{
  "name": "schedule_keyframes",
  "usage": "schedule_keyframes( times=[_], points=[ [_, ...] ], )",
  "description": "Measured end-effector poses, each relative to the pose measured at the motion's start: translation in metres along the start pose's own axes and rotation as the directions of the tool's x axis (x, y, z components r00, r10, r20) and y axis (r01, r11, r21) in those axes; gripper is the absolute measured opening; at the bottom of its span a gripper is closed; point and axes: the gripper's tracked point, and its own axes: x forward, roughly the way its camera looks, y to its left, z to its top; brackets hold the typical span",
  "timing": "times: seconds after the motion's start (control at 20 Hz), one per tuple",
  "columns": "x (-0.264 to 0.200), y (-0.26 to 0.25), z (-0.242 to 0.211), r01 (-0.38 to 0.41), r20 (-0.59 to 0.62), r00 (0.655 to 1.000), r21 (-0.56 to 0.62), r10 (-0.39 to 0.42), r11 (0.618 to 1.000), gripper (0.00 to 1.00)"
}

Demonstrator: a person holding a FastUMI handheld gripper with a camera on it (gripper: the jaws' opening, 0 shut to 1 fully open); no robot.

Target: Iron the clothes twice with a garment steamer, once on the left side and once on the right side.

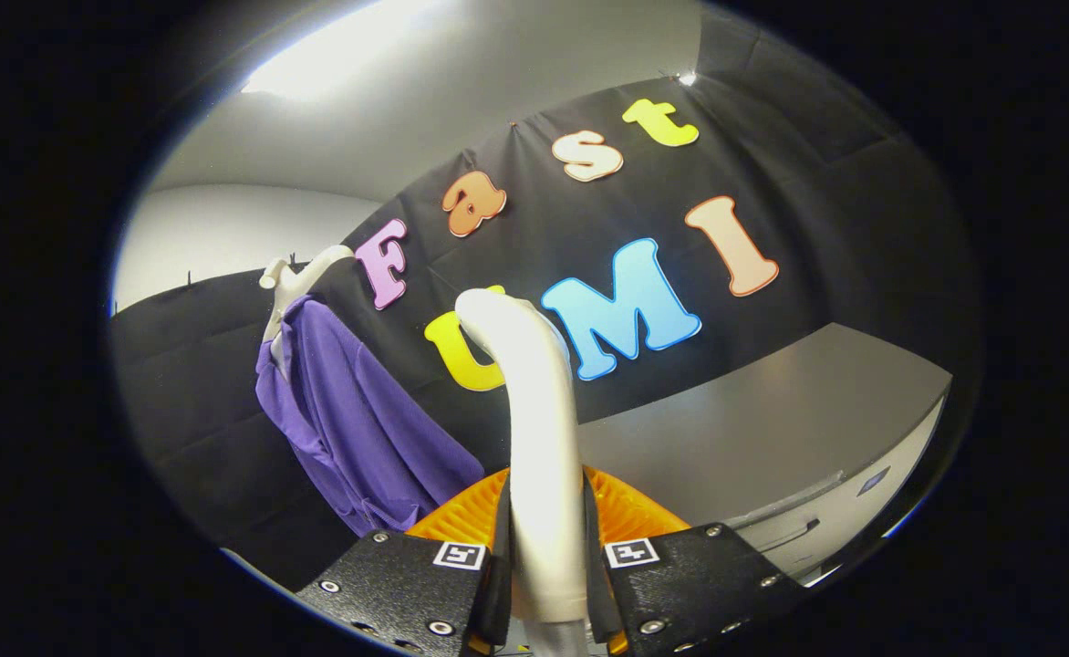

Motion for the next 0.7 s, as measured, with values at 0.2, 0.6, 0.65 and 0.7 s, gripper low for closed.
schedule_keyframes(
  times=[0.2, 0.6, 0.65, 0.7],
  points=[
    [-0.042, 0.042, -0.021, -0.001, 0.071, 0.997, -0.026, 0.003, 1.000, 0.33],
    [-0.092, 0.112, -0.022, 0.028, 0.254, 0.967, -0.128, 0.005, 0.991, 0.33],
    [-0.092, 0.122, -0.019, 0.024, 0.261, 0.965, -0.146, 0.015, 0.989, 0.33],
    [-0.090, 0.133, -0.016, 0.017, 0.273, 0.961, -0.162, 0.028, 0.987, 0.33]
  ],
)
